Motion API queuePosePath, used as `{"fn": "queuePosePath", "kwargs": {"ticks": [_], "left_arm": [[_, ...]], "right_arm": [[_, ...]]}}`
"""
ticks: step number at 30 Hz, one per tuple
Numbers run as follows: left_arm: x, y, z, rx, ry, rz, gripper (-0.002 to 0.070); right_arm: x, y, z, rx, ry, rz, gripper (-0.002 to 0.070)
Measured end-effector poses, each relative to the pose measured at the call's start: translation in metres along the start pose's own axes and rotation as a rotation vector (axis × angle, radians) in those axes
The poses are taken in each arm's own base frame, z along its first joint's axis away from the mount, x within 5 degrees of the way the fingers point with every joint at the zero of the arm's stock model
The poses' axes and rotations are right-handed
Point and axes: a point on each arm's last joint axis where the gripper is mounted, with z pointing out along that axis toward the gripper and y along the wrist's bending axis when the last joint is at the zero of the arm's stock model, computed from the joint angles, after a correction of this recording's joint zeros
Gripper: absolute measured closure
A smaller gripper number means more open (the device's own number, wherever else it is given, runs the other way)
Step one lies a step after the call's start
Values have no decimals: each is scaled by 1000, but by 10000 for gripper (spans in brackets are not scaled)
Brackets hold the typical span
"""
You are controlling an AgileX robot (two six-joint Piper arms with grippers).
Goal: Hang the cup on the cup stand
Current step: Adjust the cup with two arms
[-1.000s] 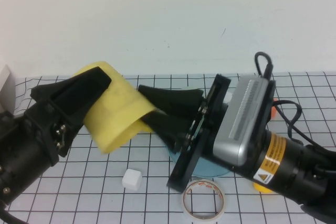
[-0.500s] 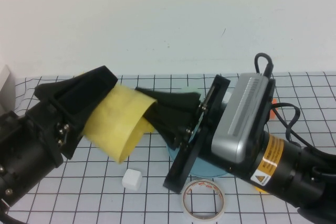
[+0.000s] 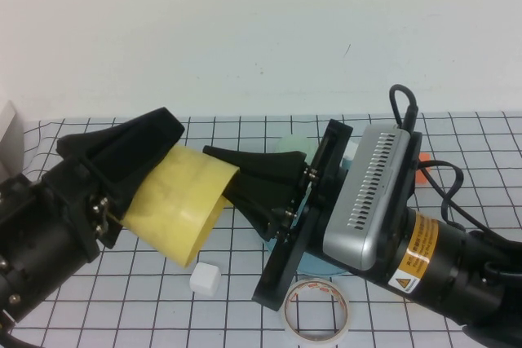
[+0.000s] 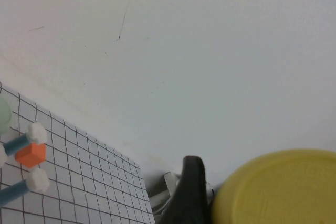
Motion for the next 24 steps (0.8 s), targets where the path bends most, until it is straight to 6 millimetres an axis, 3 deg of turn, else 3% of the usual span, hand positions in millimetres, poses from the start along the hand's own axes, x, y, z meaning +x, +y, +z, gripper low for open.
{"fn": "queuePosePath", "kwargs": {"ticks": [9,11,15,18,24], "left_arm": [[0,0,0,4,0,60,106],[0,0,0,4,0,80,114],[-1,0,0,4,-8,83,115],[-2,-1,0,5,-22,115,116],[-6,-5,0,45,-68,184,117]], "right_arm": [[0,0,0,18,1,-4,631],[0,-1,0,28,2,-5,580],[0,-2,0,36,1,-3,395],[0,-2,0,36,1,-3,295],[0,-1,0,32,2,-5,248]]}}
